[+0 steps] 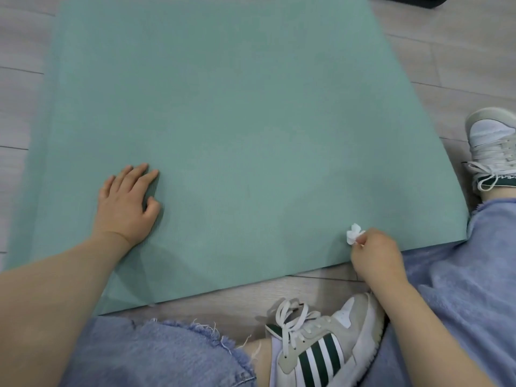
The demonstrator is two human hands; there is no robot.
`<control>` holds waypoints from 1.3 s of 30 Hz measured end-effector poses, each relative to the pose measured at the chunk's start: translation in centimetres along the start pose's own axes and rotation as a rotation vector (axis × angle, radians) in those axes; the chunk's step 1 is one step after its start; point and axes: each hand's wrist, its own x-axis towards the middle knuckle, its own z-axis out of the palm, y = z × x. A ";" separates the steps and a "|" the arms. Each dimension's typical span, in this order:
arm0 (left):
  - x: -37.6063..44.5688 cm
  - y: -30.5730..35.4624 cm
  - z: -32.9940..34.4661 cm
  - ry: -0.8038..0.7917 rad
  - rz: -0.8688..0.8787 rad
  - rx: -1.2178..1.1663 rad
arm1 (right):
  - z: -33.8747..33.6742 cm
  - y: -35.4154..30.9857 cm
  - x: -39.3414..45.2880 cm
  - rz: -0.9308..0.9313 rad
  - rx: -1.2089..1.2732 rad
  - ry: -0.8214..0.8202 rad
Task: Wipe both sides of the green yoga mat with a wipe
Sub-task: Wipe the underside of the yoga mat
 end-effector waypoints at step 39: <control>-3.1 14.2 3.0 -0.190 0.605 0.014 | -0.8 -13.2 14.5 -1.090 -0.175 -0.087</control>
